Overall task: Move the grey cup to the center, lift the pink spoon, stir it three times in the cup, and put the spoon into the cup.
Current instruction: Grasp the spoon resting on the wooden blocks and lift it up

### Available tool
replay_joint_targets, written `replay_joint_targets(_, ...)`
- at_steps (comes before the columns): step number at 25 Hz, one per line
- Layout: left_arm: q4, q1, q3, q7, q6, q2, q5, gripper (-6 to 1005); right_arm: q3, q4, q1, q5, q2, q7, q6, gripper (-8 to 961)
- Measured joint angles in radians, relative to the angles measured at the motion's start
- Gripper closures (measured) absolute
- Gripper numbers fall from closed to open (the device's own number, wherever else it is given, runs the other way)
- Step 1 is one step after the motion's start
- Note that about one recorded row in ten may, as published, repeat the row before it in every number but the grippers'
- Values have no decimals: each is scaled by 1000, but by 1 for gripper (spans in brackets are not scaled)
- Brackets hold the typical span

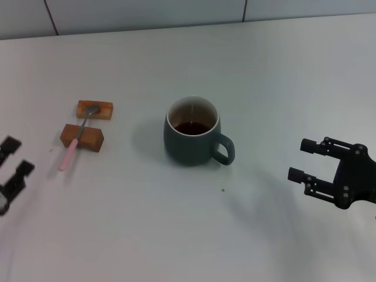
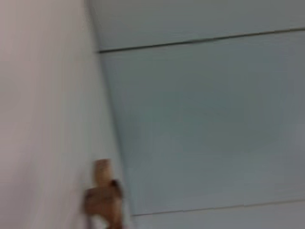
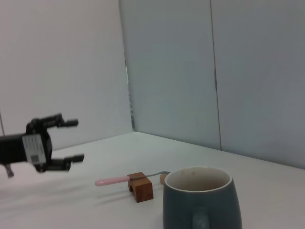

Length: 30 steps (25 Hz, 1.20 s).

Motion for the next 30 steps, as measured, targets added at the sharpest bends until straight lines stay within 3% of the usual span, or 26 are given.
replay_joint_targets(7, -38, 1, 62, -51, -60, -2, 11, 194, 2, -7, -1, -4, 0, 5, 1, 293)
replay_joint_targets(30, -88, -41, 62, -63, -140, -4, 7, 194, -3, -16, -2, -4, 2, 21, -1, 294)
